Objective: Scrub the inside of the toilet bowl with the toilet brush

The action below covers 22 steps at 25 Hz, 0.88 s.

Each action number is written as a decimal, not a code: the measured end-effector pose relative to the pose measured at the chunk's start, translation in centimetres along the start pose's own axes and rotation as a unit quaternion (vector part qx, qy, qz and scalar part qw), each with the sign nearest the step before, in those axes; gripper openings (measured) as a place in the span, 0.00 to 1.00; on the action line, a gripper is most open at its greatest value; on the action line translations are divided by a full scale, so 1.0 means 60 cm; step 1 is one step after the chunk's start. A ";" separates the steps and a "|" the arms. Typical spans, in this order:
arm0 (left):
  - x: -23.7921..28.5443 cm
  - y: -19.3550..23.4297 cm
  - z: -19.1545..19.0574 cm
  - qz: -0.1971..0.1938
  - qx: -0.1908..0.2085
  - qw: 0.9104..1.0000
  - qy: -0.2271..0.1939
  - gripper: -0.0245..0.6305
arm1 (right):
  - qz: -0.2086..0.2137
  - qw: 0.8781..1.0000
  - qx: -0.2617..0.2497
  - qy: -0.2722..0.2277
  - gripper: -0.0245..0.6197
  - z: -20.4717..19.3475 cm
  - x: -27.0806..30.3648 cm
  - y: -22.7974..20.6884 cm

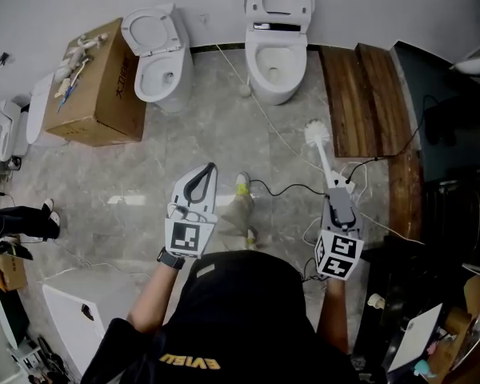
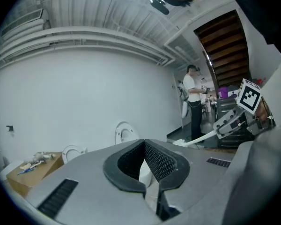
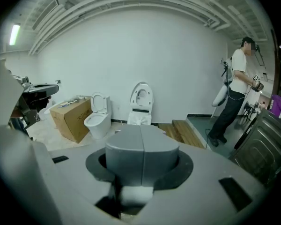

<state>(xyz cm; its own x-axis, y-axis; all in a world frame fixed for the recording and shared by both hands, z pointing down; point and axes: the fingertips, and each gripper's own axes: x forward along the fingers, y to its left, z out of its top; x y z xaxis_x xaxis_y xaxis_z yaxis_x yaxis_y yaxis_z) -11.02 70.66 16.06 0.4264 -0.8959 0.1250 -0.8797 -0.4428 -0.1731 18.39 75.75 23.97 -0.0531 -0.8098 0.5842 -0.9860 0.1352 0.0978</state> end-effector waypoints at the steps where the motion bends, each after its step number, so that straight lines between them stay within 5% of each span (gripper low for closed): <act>1: 0.015 0.005 0.002 -0.004 0.000 1.000 -0.002 0.07 | -0.002 1.000 0.000 0.000 0.29 0.008 0.011 -0.001; 13: 0.343 0.098 0.015 -0.059 -0.028 0.998 -0.009 0.07 | -0.040 0.999 -0.004 0.014 0.29 0.188 0.217 -0.064; 22: 0.572 0.215 0.009 -0.057 -0.045 0.997 -0.010 0.07 | -0.019 0.999 -0.025 0.034 0.29 0.313 0.414 -0.066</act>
<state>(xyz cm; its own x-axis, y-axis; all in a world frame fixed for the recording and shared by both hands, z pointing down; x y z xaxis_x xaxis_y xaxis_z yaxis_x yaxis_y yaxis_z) -7.61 34.17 17.62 0.5283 -0.8407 0.1190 -0.8401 -0.5379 -0.0701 18.02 44.36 22.99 -0.0040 -0.7741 0.6331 -0.9779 0.1353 0.1593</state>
